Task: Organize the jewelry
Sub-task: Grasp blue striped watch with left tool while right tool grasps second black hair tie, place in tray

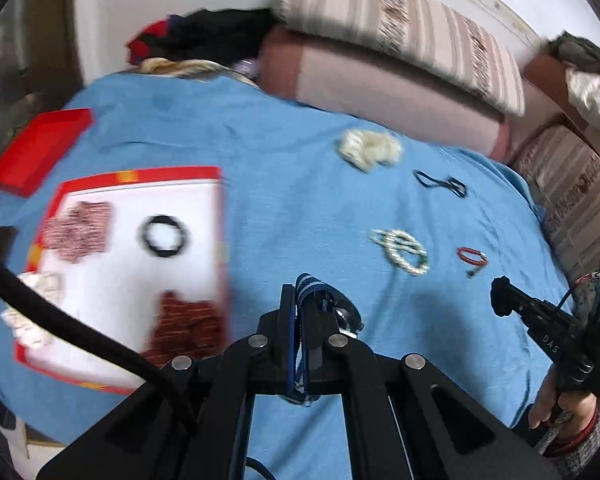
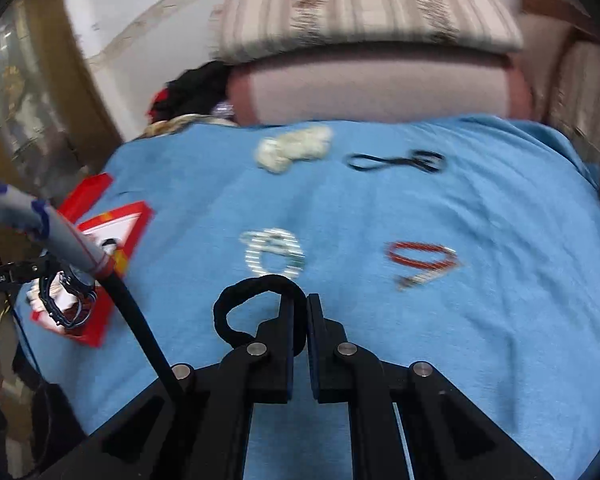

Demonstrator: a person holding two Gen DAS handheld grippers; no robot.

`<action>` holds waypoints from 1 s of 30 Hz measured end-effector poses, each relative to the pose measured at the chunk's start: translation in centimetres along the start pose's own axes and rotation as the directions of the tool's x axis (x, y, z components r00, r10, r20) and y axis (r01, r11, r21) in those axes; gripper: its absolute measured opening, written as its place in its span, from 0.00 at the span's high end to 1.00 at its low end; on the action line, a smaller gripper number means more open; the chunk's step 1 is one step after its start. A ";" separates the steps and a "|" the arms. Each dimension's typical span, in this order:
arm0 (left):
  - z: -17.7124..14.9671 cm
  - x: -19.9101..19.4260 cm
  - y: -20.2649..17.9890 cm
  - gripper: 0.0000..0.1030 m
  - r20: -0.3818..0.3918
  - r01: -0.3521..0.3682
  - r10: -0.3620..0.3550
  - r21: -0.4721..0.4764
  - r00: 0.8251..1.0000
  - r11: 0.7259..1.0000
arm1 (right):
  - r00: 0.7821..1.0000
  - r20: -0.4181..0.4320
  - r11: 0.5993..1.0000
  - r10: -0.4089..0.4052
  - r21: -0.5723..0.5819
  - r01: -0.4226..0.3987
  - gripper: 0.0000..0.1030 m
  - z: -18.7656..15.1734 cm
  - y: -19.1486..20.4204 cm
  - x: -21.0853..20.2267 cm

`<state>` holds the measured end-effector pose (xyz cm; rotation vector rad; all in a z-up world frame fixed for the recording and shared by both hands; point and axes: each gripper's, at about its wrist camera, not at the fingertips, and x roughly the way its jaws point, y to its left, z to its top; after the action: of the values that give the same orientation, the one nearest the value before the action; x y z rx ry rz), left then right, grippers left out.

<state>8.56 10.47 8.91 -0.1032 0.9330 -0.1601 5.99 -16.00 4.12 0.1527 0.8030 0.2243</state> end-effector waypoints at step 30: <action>-2.6 3.1 21.8 0.98 -0.076 -0.155 0.138 -0.299 0.987 0.942 | 0.919 -0.309 0.916 0.245 -0.238 -0.324 0.94 2.8 26.9 20.1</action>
<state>10.24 31.29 1.48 -0.3146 1.0105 0.1216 17.80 14.94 -2.02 -0.0357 1.0128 0.6488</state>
